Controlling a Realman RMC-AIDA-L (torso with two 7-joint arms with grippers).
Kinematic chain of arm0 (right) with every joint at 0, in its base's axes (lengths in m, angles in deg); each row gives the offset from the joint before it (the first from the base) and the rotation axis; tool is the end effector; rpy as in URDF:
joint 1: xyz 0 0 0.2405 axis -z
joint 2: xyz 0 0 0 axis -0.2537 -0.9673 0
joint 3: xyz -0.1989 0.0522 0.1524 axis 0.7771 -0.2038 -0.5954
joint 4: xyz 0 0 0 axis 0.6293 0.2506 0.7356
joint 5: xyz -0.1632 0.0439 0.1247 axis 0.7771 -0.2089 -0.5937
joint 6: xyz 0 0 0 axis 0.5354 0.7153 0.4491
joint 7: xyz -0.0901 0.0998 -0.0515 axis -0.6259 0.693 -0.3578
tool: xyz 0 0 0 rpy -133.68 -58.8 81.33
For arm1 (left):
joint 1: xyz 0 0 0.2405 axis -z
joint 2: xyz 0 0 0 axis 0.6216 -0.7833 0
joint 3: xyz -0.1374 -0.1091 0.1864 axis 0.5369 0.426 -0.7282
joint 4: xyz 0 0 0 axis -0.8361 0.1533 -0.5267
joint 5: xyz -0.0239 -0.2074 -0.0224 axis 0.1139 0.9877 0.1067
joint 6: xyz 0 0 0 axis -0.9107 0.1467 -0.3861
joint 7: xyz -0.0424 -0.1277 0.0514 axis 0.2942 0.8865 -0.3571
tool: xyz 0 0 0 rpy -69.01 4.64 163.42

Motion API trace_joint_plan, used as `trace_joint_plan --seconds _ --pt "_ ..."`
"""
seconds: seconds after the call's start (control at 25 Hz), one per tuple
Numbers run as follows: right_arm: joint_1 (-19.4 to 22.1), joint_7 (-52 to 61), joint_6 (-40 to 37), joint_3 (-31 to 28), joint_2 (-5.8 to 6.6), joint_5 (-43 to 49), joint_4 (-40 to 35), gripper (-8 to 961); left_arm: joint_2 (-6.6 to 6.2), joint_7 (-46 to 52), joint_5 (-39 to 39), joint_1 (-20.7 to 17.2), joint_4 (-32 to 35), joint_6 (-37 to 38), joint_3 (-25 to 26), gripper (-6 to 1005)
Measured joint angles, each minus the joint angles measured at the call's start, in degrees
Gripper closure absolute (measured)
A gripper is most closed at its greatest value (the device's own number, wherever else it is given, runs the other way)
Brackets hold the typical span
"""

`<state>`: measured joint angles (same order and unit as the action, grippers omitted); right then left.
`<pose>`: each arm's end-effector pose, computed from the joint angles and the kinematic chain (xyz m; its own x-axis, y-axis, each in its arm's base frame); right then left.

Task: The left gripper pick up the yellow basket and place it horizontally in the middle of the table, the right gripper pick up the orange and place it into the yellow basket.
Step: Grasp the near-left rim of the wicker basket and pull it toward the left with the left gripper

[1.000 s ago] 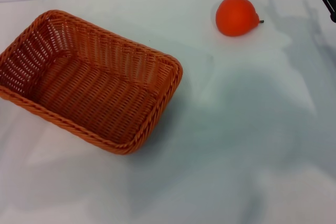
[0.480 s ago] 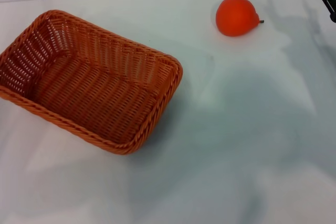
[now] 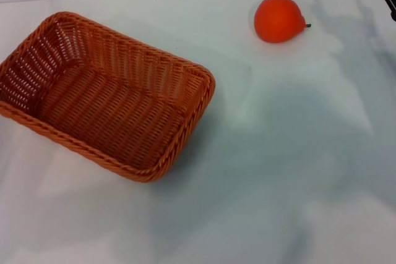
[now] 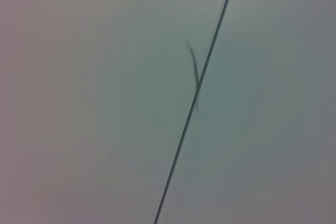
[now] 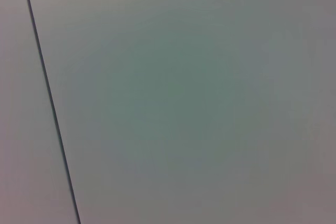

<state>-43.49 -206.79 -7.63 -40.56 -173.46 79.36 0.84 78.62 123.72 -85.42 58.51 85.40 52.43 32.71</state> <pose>0.3403 0.3361 0.0190 -0.4950 -0.1233 0.8601 0.8643 0.0322 0.5020 -0.3426 0.3003 0.0482 0.3992 -0.0761 0.9137 0.8614 -0.3103 -0.4022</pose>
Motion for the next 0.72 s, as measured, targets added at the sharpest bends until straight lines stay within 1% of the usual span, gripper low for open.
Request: trace_joint_plan --seconds 0.08,0.16,0.24,0.36,0.4,0.48,0.6,0.72 --pt "-0.32 0.0 0.1 -0.13 0.05 -0.01 -0.04 7 0.16 0.0 0.0 0.61 0.14 -1.08 0.01 427" --pt "-0.61 0.0 0.35 -0.19 0.1 -0.11 -0.05 8 0.05 0.17 -0.27 1.28 0.37 -1.57 -0.56 425" --pt "-0.89 0.0 0.44 -0.29 0.11 -0.27 -0.07 8 -1.05 1.33 -0.6 2.08 0.49 -1.68 -2.25 423" --pt "-1.33 0.0 0.47 -0.33 0.12 -0.38 -0.13 8 -3.46 4.69 -0.71 3.41 0.59 -1.8 -4.99 407" --pt "-1.53 0.0 0.48 -0.33 0.14 -0.39 -0.15 8 -3.94 5.32 -0.71 3.66 0.65 -1.85 -5.4 400" --pt "-1.92 -0.01 0.5 -0.36 0.18 -0.4 -0.18 8 -4.55 7.09 -0.72 4.01 1.63 -2.06 -6.01 385" --pt "-2.52 -0.01 0.71 -0.41 0.2 -0.42 -0.18 8 -4.78 10.77 -0.73 4.09 4.23 -3.23 -7.15 363" --pt "-3.28 -0.03 1.67 -0.42 0.18 -0.44 -0.18 7 -5.39 16.1 -1.05 4.03 8.4 -5.32 -11.07 341"
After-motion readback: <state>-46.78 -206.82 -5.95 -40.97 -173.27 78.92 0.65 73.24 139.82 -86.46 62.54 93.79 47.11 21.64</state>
